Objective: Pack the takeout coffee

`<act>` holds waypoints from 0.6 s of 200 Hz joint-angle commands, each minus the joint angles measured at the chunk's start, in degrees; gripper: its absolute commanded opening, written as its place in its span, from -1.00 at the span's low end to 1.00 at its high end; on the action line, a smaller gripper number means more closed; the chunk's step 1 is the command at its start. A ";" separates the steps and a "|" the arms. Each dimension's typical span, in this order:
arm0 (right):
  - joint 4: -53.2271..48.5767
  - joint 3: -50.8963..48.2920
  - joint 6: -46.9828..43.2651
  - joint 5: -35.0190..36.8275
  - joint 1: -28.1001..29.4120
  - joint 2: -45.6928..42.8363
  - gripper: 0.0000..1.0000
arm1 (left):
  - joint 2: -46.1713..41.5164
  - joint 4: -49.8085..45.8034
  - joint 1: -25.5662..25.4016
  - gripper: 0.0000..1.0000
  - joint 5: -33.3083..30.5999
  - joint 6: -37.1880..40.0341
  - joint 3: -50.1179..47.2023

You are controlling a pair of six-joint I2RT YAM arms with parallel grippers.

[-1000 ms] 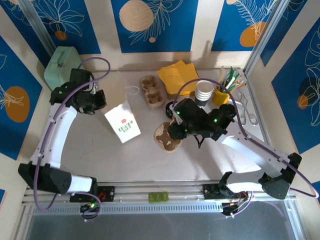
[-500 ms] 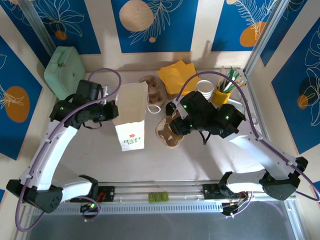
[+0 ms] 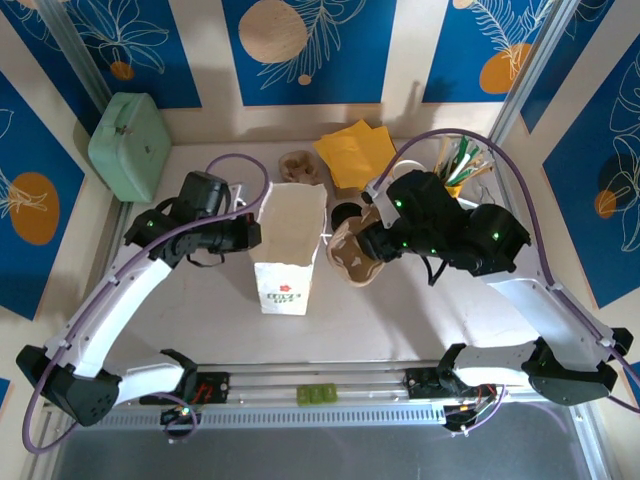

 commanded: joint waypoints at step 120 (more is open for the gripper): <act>5.16 10.03 -12.31 -24.05 -1.82 10.24 -0.12 | -1.17 9.17 -0.60 -1.00 16.41 2.80 -5.09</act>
